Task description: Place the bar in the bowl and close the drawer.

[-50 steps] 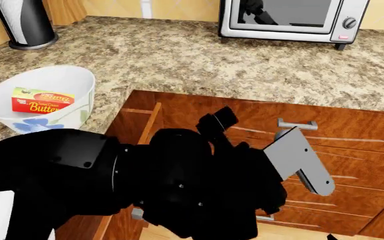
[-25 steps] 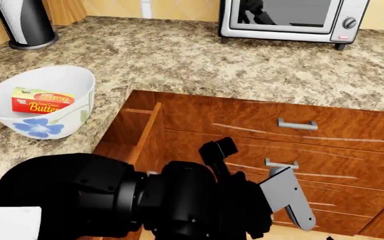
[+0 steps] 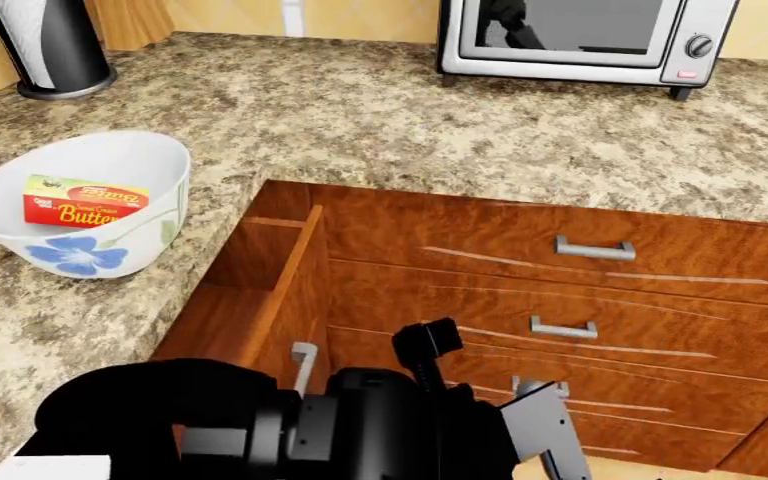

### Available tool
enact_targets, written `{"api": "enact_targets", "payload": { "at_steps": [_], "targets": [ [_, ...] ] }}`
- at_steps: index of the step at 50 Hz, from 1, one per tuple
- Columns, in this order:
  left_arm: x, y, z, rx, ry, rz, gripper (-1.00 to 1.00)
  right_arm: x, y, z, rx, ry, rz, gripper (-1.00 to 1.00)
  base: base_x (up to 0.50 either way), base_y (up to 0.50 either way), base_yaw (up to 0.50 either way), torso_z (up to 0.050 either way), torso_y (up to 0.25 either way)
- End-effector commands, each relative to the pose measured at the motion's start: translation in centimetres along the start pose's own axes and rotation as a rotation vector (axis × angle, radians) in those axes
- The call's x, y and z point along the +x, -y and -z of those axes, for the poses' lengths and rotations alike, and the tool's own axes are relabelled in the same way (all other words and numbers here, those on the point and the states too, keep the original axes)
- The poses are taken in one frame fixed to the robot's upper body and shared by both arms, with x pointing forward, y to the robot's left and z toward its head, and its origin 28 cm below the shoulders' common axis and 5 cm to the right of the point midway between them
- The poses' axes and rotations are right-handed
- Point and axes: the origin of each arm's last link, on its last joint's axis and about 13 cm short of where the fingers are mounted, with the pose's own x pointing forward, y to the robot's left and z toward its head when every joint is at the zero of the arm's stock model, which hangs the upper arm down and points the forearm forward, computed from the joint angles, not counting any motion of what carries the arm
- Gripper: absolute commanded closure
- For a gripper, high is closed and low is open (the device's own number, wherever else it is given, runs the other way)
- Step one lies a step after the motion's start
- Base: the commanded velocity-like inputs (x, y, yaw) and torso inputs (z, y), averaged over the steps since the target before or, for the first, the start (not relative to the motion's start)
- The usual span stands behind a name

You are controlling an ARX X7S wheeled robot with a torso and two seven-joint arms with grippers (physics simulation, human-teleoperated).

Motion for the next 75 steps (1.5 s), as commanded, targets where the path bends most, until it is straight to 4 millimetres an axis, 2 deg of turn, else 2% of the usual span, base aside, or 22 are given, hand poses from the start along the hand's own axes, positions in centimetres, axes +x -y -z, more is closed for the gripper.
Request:
{"api": "enact_targets", "payload": {
  "at_steps": [1, 12, 37, 52, 75],
  "targets": [
    [1.0, 0.6, 1.2, 0.036, -0.067, 0.009, -1.00, -0.1, 0.1, 0.1, 0.004, 0.002, 0.003, -1.00, 0.00, 0.00, 0.00, 0.000, 0.000],
    [1.5, 1.0, 2.1, 0.079, -0.127, -0.004, -1.00, -0.6, -0.6, 0.0, 0.005, 0.004, 0.002, -1.00, 0.00, 0.00, 0.00, 0.000, 0.000],
    [2.3, 0.9, 3.5, 0.084, -0.322, -0.001, -1.00, -0.3, 0.5, 0.2, 0.011, 0.005, 0.006, -1.00, 0.00, 0.00, 0.00, 0.000, 0.000],
    [2.6, 1.3, 4.3, 0.108, -0.377, 0.033, -1.00, -0.4, 0.5, 0.4, 0.013, 0.003, 0.009, -1.00, 0.00, 0.00, 0.00, 0.000, 0.000],
    [3.6, 1.0, 5.8, 0.182, -0.465, -0.028, -1.00, -0.4, 0.3, 0.1, 0.012, 0.007, 0.007, -1.00, 0.00, 0.00, 0.00, 0.000, 0.000]
  ]
}}
